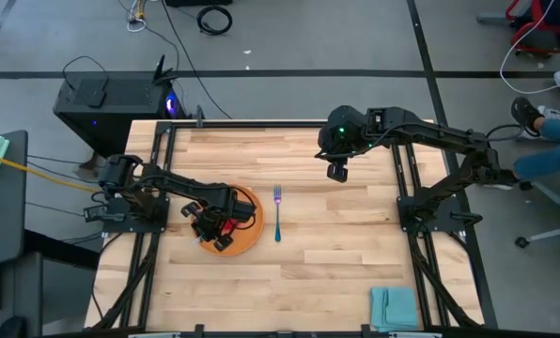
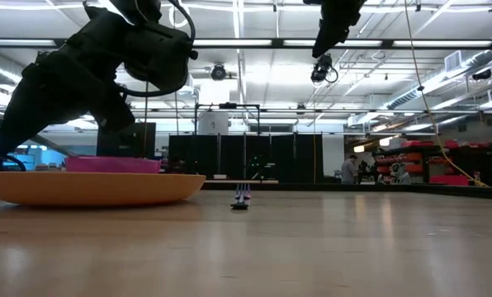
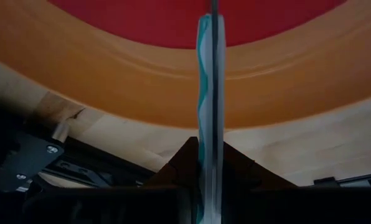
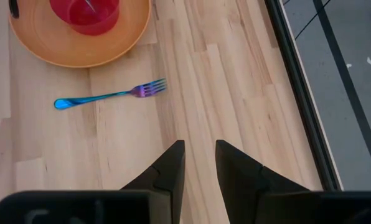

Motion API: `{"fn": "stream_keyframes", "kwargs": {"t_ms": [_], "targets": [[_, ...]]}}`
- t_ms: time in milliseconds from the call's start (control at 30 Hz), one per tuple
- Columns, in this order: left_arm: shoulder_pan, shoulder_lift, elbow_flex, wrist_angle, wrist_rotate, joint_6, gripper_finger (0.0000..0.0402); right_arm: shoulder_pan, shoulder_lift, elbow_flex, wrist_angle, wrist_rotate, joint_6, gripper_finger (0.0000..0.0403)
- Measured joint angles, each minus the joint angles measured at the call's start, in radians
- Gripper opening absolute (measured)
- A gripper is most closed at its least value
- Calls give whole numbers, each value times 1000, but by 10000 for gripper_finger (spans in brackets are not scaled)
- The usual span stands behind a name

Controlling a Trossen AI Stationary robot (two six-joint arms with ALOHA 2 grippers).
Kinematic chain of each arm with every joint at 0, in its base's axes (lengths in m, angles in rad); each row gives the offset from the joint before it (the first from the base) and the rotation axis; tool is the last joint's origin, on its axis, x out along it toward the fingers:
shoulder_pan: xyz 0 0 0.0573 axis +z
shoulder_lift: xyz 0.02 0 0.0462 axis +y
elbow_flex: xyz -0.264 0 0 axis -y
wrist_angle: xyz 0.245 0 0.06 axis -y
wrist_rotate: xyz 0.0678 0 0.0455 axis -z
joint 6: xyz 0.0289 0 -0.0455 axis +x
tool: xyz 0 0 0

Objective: Set table place
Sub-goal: Place the metal spoon into the pink bowl

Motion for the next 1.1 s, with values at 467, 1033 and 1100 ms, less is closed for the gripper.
{"fn": "stream_keyframes", "kwargs": {"t_ms": [467, 1033, 1100], "targets": [[22, 0, 0, -13, 0, 47, 115, 0, 0, 0, 0, 0, 0, 95], [35, -39, 2, -256, -26, 57, 119, 0, 0, 0, -2, 0, 48, 95], [25, -74, 2, -255, -44, 27, 115, 0, 0, 0, -3, 0, 60, 95]]}}
